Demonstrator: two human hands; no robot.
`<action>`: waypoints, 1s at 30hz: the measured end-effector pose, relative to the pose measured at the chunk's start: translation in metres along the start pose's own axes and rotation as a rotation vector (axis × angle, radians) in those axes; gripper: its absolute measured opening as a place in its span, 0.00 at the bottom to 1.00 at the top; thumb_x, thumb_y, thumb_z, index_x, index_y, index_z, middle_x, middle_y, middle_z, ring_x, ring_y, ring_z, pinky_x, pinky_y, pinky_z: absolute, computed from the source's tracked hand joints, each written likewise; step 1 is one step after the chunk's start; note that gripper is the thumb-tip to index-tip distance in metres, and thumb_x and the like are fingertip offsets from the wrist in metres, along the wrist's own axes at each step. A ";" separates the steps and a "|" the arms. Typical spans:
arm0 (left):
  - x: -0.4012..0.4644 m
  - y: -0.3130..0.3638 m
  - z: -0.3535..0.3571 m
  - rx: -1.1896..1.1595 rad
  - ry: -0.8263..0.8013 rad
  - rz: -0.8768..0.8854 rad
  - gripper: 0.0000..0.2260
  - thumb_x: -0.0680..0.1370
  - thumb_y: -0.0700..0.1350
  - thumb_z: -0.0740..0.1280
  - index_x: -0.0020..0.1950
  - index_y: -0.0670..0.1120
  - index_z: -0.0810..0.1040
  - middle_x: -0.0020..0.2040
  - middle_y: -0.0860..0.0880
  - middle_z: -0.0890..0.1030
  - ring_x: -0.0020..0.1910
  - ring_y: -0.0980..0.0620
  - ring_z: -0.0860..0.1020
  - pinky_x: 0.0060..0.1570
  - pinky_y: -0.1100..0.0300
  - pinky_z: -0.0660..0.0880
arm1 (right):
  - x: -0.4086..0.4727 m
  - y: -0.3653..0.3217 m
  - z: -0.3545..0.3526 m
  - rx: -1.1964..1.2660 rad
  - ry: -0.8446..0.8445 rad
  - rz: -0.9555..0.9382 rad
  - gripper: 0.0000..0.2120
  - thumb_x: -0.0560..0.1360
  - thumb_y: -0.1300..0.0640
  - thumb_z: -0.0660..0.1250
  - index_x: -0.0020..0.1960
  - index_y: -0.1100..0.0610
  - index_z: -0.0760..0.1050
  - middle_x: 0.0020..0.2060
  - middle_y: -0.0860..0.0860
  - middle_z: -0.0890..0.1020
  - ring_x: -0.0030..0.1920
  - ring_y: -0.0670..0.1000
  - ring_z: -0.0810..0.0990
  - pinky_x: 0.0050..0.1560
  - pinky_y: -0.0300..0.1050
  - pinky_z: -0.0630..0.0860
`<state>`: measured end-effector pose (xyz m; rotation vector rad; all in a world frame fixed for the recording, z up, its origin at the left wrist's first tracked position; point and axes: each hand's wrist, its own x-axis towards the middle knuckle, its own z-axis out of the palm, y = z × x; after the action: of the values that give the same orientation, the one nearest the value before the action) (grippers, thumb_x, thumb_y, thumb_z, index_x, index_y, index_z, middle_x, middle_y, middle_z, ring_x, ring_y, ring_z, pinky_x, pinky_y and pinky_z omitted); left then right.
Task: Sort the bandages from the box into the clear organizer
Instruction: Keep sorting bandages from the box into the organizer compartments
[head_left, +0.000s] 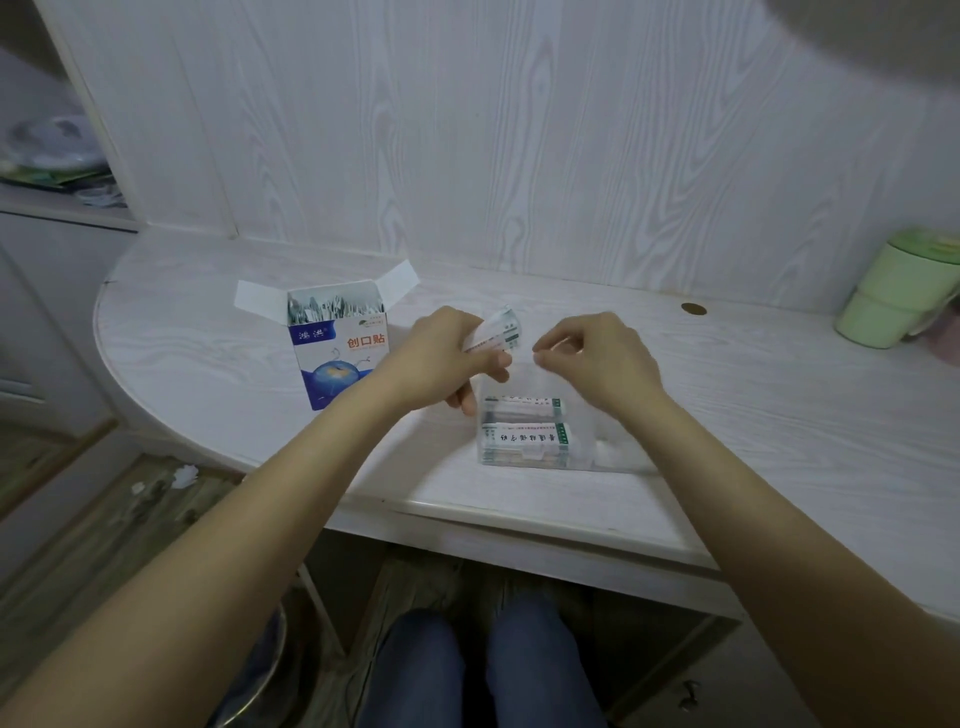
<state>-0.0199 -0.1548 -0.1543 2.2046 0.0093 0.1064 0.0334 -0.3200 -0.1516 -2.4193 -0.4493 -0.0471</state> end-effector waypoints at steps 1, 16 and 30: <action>-0.003 0.001 0.000 -0.052 -0.001 -0.002 0.04 0.77 0.43 0.68 0.49 0.43 0.78 0.44 0.47 0.85 0.21 0.56 0.76 0.23 0.67 0.71 | -0.002 -0.001 -0.005 0.224 -0.004 0.016 0.04 0.73 0.52 0.70 0.45 0.50 0.82 0.39 0.46 0.82 0.37 0.42 0.77 0.38 0.39 0.70; -0.018 0.013 0.003 -0.440 0.084 -0.022 0.13 0.83 0.43 0.55 0.52 0.36 0.75 0.45 0.39 0.83 0.35 0.49 0.84 0.36 0.62 0.79 | -0.012 0.000 -0.010 0.597 0.038 0.030 0.03 0.73 0.64 0.71 0.43 0.58 0.79 0.32 0.52 0.77 0.22 0.40 0.68 0.23 0.30 0.63; -0.001 0.000 0.000 -0.294 0.255 -0.044 0.14 0.82 0.45 0.54 0.46 0.44 0.78 0.42 0.48 0.84 0.38 0.53 0.82 0.42 0.61 0.76 | 0.001 0.017 0.011 -0.066 -0.078 0.126 0.04 0.70 0.58 0.69 0.42 0.49 0.78 0.43 0.49 0.82 0.43 0.51 0.78 0.37 0.42 0.68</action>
<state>-0.0213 -0.1547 -0.1545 1.8835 0.1729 0.3420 0.0390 -0.3247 -0.1700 -2.5161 -0.3343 0.0886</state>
